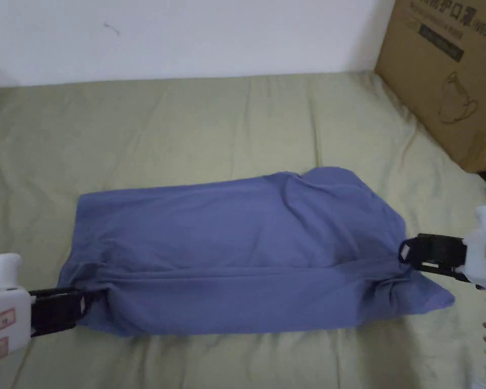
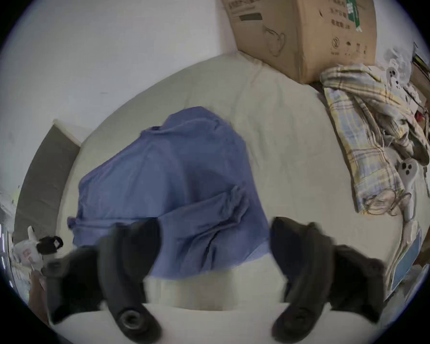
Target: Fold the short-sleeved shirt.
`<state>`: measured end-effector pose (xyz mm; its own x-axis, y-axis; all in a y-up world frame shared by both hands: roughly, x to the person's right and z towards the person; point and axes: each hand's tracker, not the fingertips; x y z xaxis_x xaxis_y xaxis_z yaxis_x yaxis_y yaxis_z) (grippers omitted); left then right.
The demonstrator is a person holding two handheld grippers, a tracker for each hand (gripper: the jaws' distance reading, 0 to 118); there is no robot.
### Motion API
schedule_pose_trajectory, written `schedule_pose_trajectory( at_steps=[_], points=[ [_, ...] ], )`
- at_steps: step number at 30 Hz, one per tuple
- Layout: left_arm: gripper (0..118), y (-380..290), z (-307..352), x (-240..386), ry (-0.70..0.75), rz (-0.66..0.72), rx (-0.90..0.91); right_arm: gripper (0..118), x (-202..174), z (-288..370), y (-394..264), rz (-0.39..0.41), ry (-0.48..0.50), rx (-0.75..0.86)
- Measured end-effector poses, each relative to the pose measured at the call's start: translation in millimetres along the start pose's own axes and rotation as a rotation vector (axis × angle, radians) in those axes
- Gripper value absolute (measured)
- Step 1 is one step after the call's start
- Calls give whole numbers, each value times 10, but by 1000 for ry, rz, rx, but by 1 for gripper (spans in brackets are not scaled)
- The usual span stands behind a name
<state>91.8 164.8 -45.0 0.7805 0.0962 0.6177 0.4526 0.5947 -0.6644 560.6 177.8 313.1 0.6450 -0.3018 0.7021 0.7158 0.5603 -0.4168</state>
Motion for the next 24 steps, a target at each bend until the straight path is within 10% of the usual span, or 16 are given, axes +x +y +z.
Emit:
schedule_pose_trajectory(
  at_steps=[1, 2, 8, 9, 11, 14, 20, 24],
  points=[
    [5, -55, 80, 19, 10, -13, 0, 17, -40, 86, -51, 31, 17, 14],
    [0, -107, 141, 35, 13, -20, -4, 2, -82, 147, -95, 60, 18, 23],
    [0, -255, 253, -74, -24, 74, -50, 2, -182, 266, -222, 69, 49, -1],
    [8, -236, 217, -106, -56, 112, -48, 2, -185, 267, -233, 69, 49, -3],
    [92, -168, 99, -134, -73, 172, -44, 2, -184, 259, -244, 71, 50, -8],
    [118, -80, -262, -123, -64, 186, -93, 2, -157, 205, -276, 56, 63, -34],
    [113, 80, -1052, -16, 33, 90, -168, 2, -96, 118, -345, 67, 58, -64],
    [90, 80, -1184, 82, 92, -6, -253, 2, -22, 49, -332, 78, 19, -67]
  ],
)
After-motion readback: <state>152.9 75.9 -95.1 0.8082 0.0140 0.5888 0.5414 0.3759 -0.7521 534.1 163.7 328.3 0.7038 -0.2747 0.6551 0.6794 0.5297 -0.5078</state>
